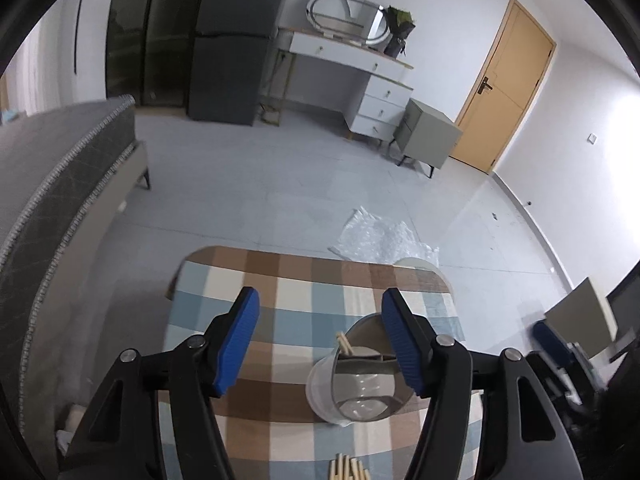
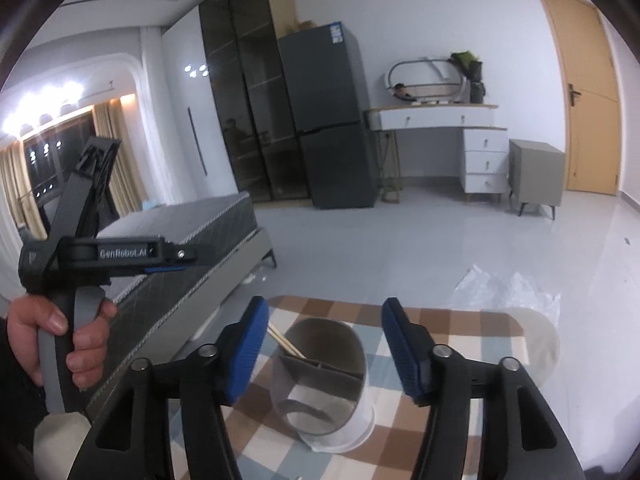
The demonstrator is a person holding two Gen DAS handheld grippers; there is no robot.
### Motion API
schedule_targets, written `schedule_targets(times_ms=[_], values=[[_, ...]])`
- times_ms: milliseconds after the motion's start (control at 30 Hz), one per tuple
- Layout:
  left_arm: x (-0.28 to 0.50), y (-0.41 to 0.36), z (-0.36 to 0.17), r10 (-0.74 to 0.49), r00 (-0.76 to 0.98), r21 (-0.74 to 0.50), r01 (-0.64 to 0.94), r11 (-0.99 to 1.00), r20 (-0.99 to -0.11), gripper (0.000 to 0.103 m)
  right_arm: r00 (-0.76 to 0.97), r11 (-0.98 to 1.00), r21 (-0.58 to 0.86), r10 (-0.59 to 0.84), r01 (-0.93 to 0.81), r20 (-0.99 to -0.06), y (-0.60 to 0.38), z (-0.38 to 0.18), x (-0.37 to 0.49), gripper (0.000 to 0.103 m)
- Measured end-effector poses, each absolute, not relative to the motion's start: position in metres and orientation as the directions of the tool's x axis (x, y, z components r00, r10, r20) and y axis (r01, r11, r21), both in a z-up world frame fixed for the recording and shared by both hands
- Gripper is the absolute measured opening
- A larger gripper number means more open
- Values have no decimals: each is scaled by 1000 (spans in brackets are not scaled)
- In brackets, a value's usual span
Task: Organize utensils
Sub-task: 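Open both tools to drop the chopsticks into the caddy, then withdraw both open tools from the caddy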
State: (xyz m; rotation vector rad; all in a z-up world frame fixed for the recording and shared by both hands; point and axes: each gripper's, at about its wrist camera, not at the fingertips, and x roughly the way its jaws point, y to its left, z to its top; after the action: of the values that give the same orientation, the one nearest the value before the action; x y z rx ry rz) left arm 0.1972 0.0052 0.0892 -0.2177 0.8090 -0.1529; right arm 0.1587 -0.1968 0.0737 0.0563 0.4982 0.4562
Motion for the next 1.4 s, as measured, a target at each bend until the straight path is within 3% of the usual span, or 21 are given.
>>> schedule_targets(times_ms=[100, 267, 367, 633, 867, 1100, 1400], values=[[182, 0, 97, -182, 719, -210, 51, 976, -670, 72, 798, 901, 157, 431, -404, -422, -197, 84, 143, 69], [156, -6, 110, -146, 764, -158, 58, 986, -628, 74, 831, 907, 159, 421, -389, -364, -199, 103, 113, 82], [142, -7, 114, -117, 790, -131, 47, 990, -602, 83, 850, 913, 160, 408, -376, -333, -201, 111, 95, 86], [114, -8, 120, -87, 837, -91, 45, 995, -540, 86, 894, 930, 121, 367, -348, -255, -202, 124, 54, 102], [91, -7, 120, -66, 873, -70, 37, 997, -483, 96, 907, 937, 102, 349, -334, -236, -196, 121, 30, 103], [72, -5, 114, -57, 904, -85, 23, 996, -423, 96, 910, 941, 89, 339, -328, -238, -193, 107, 8, 103], [49, -8, 86, -63, 905, -94, 25, 995, -421, 96, 925, 960, 70, 279, -270, -258, -192, 76, -12, 103]])
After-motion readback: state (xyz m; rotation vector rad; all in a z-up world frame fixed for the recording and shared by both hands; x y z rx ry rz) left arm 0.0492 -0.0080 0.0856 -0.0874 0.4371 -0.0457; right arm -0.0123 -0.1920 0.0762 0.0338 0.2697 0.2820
